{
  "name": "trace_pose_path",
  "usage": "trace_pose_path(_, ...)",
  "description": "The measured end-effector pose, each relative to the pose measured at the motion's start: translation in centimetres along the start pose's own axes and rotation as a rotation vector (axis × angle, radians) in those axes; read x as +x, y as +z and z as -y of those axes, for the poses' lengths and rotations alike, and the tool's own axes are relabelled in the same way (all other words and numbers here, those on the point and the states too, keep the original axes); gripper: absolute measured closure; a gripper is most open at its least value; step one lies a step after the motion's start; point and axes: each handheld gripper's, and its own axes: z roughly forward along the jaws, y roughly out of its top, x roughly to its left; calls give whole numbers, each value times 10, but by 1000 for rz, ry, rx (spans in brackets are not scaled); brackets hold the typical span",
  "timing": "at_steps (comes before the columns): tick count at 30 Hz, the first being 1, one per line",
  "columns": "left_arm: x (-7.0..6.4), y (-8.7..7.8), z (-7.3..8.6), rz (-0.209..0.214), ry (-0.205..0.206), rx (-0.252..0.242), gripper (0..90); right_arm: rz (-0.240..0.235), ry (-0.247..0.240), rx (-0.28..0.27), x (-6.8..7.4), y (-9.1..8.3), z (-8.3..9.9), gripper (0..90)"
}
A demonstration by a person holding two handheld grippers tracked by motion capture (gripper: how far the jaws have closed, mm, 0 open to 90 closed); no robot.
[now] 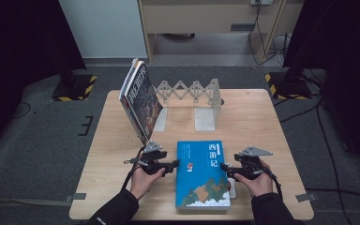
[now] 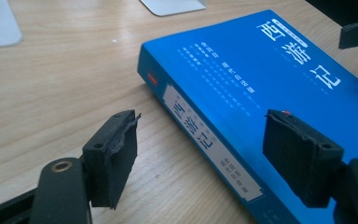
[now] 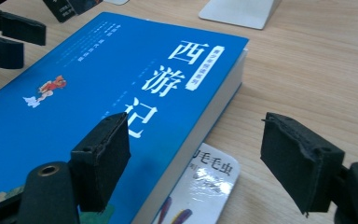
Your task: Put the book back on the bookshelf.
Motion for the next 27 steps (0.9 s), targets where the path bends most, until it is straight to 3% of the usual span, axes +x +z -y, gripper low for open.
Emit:
trace_pose_path(9, -1, 11, 3, 37, -28, 7, 212, -35, 5, 38, 7, 9, 3, 240)
trace_pose_path(14, -4, 16, 4, 53, -23, 5, 192, -52, 12, 44, 9, 13, 4, 241)
trace_pose_path(27, -8, 35, 8, 131, -100, -11, 115, -86, 54, 52, 12, 18, 5, 237)
